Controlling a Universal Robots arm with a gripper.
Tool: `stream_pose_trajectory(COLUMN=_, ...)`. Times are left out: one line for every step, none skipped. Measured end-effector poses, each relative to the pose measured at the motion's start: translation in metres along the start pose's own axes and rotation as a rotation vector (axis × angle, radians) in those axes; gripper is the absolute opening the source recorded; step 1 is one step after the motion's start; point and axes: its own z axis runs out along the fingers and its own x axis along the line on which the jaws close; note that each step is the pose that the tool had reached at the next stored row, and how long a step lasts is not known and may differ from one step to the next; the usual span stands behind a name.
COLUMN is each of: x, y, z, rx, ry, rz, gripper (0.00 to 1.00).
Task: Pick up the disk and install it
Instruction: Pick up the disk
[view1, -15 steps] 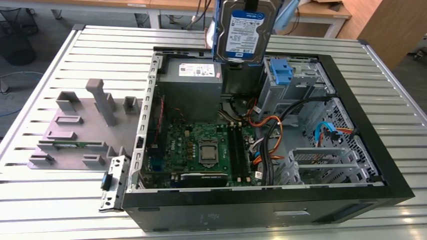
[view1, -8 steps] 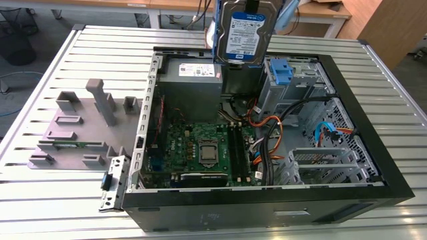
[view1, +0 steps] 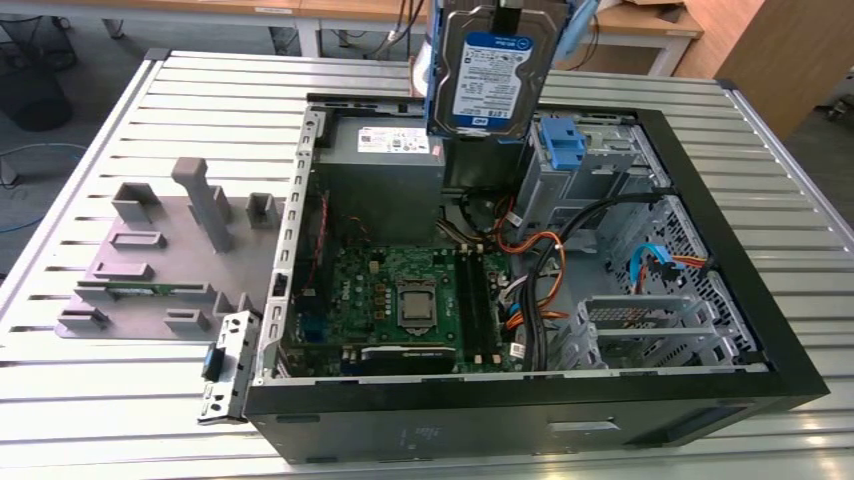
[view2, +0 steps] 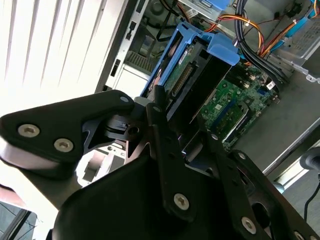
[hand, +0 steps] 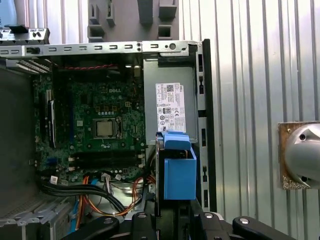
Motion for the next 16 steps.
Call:
stream_pose_trajectory(x=0.0020, y=0.0000, z=0.0000, rx=0.0001, ry=-0.0002, rz=0.000, gripper=0.35)
stream_pose_trajectory(x=0.0041, y=0.0000, z=0.0000, rx=0.0001, ry=-0.0002, rz=0.000, gripper=0.35)
stream_pose_trajectory(x=0.0062, y=-0.0001, z=-0.0001, rx=0.0001, ry=-0.0002, rz=0.000, gripper=0.35)
stream_pose_trajectory(x=0.0083, y=-0.0001, z=-0.0002, rx=0.0001, ry=-0.0002, rz=0.000, gripper=0.35)
stream_pose_trajectory(x=0.0105, y=-0.0001, z=-0.0003, rx=0.0000, ry=-0.0001, rz=0.000, gripper=0.35)
stream_pose_trajectory(x=0.0125, y=-0.0002, z=-0.0003, rx=0.0000, ry=0.0000, rz=0.000, gripper=0.35)
stream_pose_trajectory(x=0.0146, y=-0.0002, z=-0.0004, rx=0.0000, ry=-0.0001, rz=0.000, gripper=0.35)
stream_pose_trajectory(x=0.0166, y=-0.0002, z=-0.0004, rx=0.0000, ry=-0.0001, rz=0.000, gripper=0.35)
stream_pose_trajectory(x=0.0185, y=-0.0002, z=-0.0005, rx=0.0000, ry=-0.0001, rz=0.000, gripper=0.35)
stream_pose_trajectory(x=0.0205, y=-0.0002, z=-0.0005, rx=0.0001, ry=-0.0002, rz=0.000, gripper=0.35)
stream_pose_trajectory(x=0.0224, y=-0.0002, z=-0.0007, rx=0.0000, ry=0.0000, rz=0.000, gripper=0.35)
stream_pose_trajectory(x=0.0245, y=-0.0002, z=-0.0007, rx=0.0000, ry=0.0000, rz=0.000, gripper=0.35)
stream_pose_trajectory(x=0.0264, y=-0.0002, z=-0.0008, rx=0.0000, ry=-0.0002, rz=0.000, gripper=0.35)
stream_pose_trajectory(x=0.0281, y=-0.0002, z=-0.0008, rx=0.0001, ry=-0.0002, rz=0.000, gripper=0.35)
stream_pose_trajectory(x=0.0298, y=-0.0002, z=-0.0009, rx=0.0001, ry=-0.0001, rz=0.000, gripper=0.35)
stream_pose_trajectory(x=0.0314, y=-0.0002, z=-0.0009, rx=0.0001, ry=-0.0002, rz=0.000, gripper=0.35)
